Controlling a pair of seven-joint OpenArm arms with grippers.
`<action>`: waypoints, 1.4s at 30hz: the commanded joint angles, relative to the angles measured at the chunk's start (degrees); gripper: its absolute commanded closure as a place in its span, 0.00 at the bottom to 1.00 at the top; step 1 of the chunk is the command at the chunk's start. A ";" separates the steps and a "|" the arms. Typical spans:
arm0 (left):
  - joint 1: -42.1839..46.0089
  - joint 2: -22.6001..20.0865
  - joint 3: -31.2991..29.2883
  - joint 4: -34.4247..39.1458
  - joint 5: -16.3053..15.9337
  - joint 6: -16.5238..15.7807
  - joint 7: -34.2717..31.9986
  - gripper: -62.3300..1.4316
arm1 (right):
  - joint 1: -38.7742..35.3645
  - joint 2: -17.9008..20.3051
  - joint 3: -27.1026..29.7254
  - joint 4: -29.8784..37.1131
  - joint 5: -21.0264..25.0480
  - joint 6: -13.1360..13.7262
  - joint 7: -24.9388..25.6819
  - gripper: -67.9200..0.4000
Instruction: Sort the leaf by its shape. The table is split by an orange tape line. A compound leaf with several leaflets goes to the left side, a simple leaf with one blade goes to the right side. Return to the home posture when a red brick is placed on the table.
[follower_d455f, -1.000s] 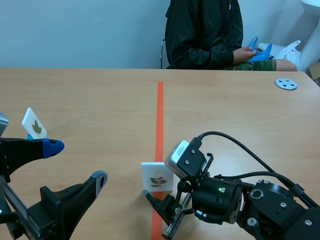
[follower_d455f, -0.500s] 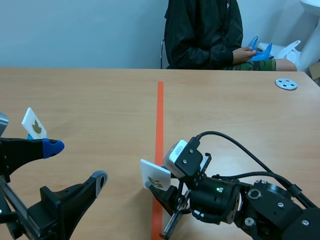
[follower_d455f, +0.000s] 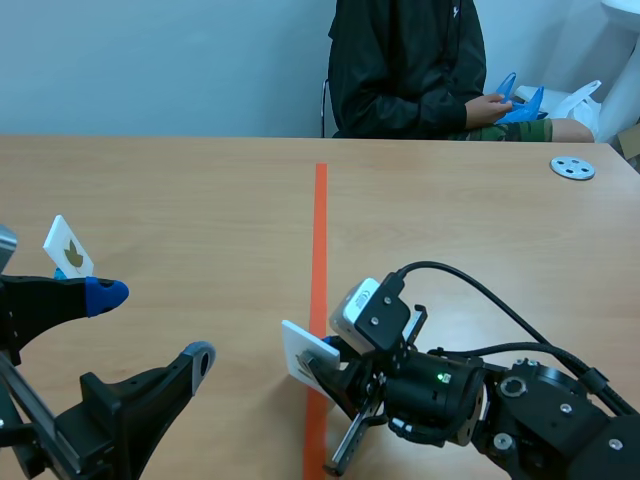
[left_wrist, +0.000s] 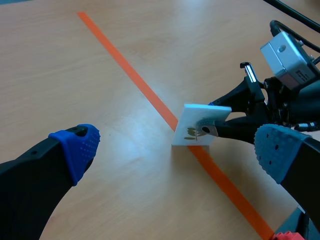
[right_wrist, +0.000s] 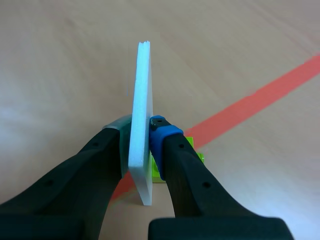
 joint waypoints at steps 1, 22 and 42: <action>-0.28 -0.31 -0.42 0.15 -0.55 -0.31 -0.72 0.00 | 0.98 0.83 2.60 0.76 0.44 0.70 0.98 0.97; -0.28 -0.31 -0.42 0.15 -0.55 -0.33 -0.72 0.00 | -0.61 4.00 31.69 8.04 2.58 6.25 -0.81 0.97; -0.28 -0.31 -0.42 0.15 -0.55 -0.33 -0.68 0.00 | 12.87 5.38 33.29 -14.10 19.02 -8.74 -10.93 0.97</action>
